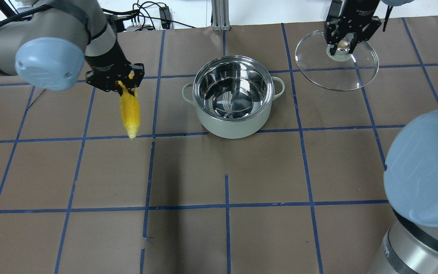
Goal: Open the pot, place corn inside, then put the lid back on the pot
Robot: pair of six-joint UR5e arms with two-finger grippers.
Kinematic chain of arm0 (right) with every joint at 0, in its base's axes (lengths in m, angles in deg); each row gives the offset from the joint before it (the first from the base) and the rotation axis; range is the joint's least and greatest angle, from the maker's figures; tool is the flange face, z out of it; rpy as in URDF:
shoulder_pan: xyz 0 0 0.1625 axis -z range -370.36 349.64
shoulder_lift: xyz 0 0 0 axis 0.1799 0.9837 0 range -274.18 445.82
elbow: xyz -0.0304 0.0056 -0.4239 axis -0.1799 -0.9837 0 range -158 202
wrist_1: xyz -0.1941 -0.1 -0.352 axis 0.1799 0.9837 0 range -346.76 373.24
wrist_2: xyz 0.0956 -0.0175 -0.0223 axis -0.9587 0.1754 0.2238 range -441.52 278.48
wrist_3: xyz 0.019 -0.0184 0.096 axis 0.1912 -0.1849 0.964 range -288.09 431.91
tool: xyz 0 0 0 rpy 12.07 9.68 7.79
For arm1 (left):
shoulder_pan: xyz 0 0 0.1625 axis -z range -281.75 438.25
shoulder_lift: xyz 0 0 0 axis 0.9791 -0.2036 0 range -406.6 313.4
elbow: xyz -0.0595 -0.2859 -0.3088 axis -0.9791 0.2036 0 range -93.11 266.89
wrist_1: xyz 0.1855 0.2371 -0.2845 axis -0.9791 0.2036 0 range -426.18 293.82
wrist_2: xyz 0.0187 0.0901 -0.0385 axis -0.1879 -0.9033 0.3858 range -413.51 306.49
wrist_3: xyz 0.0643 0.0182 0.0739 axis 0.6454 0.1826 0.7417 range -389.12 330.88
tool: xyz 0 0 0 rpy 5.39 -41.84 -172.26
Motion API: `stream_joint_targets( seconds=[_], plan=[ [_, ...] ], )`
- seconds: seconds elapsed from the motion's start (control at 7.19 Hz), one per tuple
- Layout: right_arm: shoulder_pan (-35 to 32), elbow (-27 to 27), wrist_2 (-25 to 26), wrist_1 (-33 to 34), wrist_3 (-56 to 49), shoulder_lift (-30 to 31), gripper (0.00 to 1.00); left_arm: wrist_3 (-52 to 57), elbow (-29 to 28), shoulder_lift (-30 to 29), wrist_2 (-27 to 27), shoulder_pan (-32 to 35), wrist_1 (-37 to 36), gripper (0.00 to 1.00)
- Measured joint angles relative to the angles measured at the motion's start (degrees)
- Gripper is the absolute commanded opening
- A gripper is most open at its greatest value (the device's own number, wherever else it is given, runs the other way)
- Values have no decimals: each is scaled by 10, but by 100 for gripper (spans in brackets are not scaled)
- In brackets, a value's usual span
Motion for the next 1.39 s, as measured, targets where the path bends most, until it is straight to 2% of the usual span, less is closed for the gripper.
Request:
stream_joint_targets(
  seconds=[0.28,0.83,1.25,1.39],
  plan=[
    [23,6,-1,11,-40,-8,19,-53,-73,-67,11,71,-1,8],
    [31,8,1,17,-50,-11,15,-66,-227,-195,20,144,0,8],
    [31,7,11,18,-54,-11,15,-69,-251,-229,18,152,-2,10],
    [31,6,13,18,-55,-11,15,-69,-252,-235,18,153,-8,40]
  ],
)
